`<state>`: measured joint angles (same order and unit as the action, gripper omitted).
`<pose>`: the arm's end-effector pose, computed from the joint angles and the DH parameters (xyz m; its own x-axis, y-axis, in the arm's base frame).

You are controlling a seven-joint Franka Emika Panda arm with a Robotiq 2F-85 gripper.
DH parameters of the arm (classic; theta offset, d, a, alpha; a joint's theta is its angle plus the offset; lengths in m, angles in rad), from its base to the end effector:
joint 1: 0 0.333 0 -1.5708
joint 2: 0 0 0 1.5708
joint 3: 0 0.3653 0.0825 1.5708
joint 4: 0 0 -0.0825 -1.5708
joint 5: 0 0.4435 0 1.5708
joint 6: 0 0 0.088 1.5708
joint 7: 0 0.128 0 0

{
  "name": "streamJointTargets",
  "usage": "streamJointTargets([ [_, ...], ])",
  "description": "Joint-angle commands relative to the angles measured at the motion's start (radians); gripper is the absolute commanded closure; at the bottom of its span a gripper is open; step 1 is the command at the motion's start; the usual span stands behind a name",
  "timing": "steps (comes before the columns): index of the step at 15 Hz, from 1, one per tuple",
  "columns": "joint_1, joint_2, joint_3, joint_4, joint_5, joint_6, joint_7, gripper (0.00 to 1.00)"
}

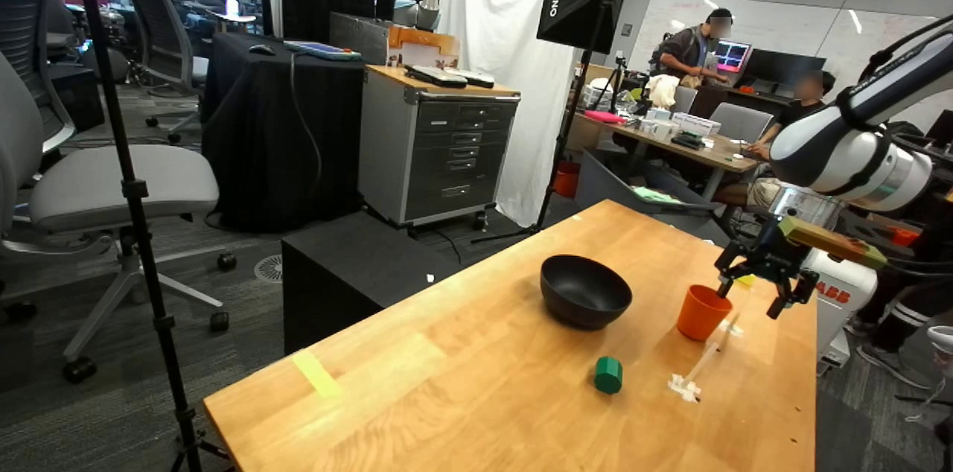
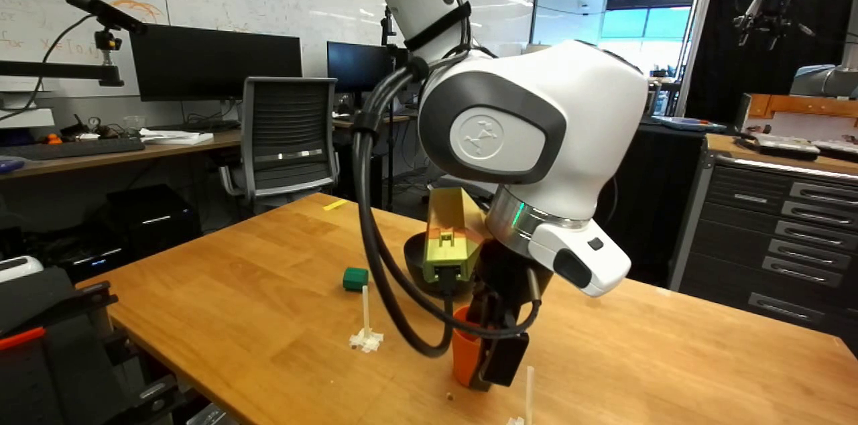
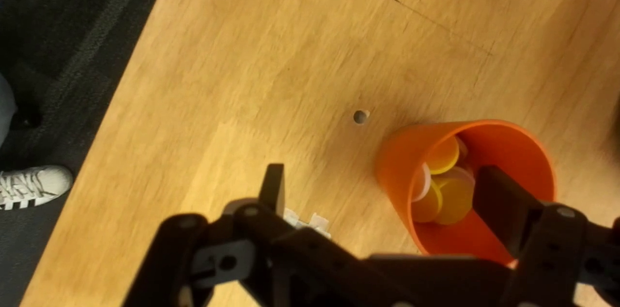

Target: Move the objects from the orange cup to the black bowl

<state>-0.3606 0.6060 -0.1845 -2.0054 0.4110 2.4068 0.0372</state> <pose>0.5456 -0.3248 0.1085 0.6235 -0.7562 -0.1987 -0.7805 -0.6171 -0.1006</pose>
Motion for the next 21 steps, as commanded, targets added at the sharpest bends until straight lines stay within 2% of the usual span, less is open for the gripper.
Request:
streamJointTargets([
  [1, -0.016, 0.042, 0.031, 0.042, 0.011, -0.006, 0.001, 0.00],
  [9, -0.018, 0.063, 0.045, 0.053, 0.015, -0.001, 0.002, 0.01],
  [10, -0.017, 0.061, 0.046, 0.052, 0.017, 0.005, 0.002, 0.26],
  [11, -0.016, 0.059, 0.047, 0.051, 0.020, 0.009, 0.003, 0.26],
  [12, -0.016, 0.058, 0.050, 0.051, 0.025, 0.013, 0.003, 0.32],
  [19, -0.007, 0.063, 0.057, 0.050, 0.023, 0.028, 0.009, 0.88],
  [21, -0.008, 0.059, 0.061, 0.047, 0.027, 0.028, 0.008, 0.93],
])
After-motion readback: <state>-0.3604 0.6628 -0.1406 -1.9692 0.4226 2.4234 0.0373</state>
